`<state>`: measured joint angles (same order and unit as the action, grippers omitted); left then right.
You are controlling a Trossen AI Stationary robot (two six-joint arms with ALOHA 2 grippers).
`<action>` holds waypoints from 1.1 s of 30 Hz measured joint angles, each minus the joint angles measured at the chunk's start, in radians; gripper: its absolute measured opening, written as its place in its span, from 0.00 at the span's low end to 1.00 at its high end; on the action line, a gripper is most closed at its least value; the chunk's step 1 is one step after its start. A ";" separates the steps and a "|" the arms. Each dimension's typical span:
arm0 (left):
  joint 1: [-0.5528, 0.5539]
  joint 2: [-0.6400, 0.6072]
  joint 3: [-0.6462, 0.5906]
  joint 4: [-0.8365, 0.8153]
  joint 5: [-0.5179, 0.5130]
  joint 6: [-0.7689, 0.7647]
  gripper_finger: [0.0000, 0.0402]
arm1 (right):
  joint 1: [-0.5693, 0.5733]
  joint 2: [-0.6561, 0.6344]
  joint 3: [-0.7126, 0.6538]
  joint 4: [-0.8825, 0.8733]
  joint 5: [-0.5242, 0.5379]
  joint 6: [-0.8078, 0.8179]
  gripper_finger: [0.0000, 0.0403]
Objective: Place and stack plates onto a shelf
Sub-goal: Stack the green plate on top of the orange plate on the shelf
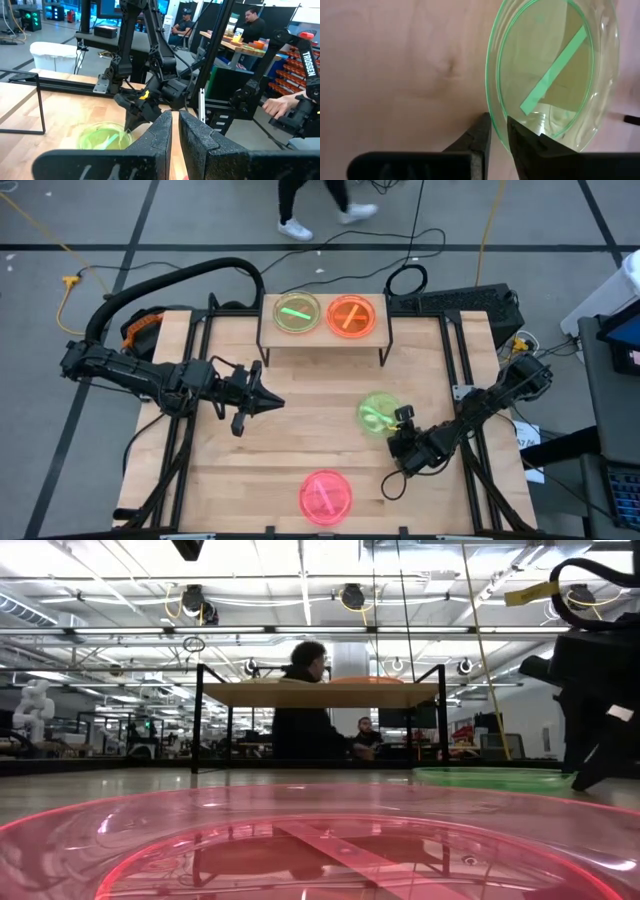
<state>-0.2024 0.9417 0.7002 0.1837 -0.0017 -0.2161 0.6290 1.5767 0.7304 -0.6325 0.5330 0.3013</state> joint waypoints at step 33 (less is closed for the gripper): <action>0.000 0.000 0.000 0.000 0.000 0.000 0.09 | -0.007 -0.035 0.384 0.061 0.320 -0.392 0.00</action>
<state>-0.2028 0.9417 0.7002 0.1837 -0.0017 -0.2162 0.6216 1.5417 1.1148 -0.5718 0.8535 -0.0910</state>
